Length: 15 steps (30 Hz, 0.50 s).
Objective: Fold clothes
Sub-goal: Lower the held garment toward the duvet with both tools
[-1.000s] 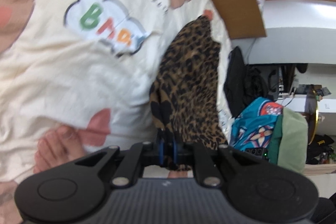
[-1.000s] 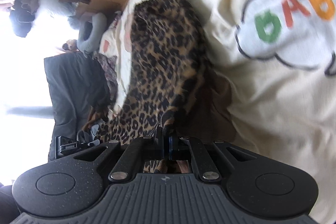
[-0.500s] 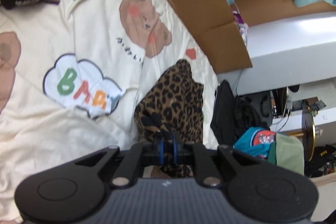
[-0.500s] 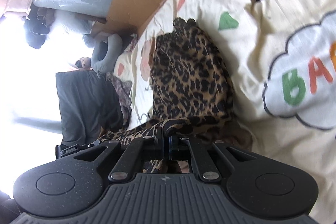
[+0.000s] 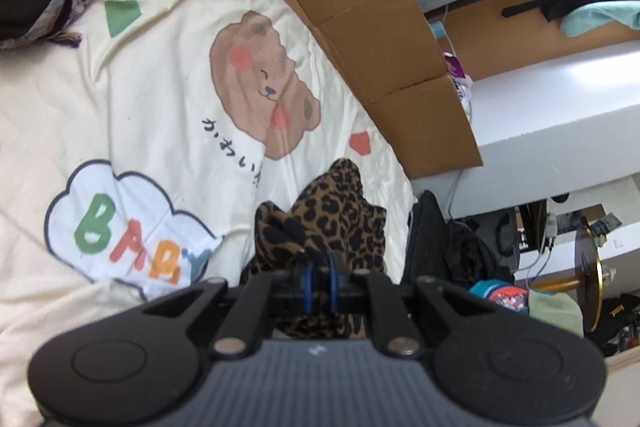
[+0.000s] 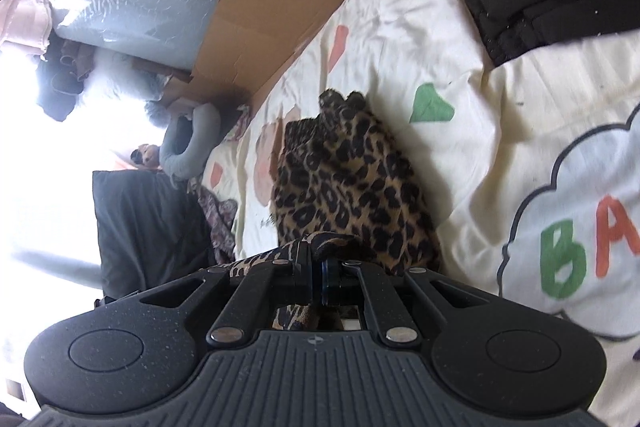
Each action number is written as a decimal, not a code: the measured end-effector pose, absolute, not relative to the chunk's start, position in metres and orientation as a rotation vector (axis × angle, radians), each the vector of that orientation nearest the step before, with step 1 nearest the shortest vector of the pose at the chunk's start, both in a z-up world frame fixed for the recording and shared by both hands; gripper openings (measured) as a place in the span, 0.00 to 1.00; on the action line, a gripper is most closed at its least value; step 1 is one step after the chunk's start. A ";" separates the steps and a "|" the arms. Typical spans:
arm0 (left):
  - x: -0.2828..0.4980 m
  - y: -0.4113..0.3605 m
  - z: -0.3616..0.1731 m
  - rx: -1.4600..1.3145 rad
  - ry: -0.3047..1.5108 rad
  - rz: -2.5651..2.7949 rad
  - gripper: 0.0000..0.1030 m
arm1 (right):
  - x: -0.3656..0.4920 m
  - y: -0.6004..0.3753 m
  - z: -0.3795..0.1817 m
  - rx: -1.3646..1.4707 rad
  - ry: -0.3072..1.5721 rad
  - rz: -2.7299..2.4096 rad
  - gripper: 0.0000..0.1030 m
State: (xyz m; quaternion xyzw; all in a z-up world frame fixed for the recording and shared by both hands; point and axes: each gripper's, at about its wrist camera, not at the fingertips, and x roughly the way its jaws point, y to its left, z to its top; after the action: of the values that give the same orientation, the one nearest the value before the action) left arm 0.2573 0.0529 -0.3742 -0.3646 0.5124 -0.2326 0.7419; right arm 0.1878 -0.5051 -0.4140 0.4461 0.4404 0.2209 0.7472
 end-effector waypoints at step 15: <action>0.294 0.037 -0.409 -0.782 1.118 -0.432 0.08 | 0.227 -0.503 -0.433 0.953 0.968 0.400 0.02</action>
State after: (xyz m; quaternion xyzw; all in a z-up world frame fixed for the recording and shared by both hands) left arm 0.2944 0.0367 -0.4087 -0.3587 0.5124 -0.1980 0.7547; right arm 0.2267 -0.5025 -0.4326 0.4379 0.4445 0.1835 0.7596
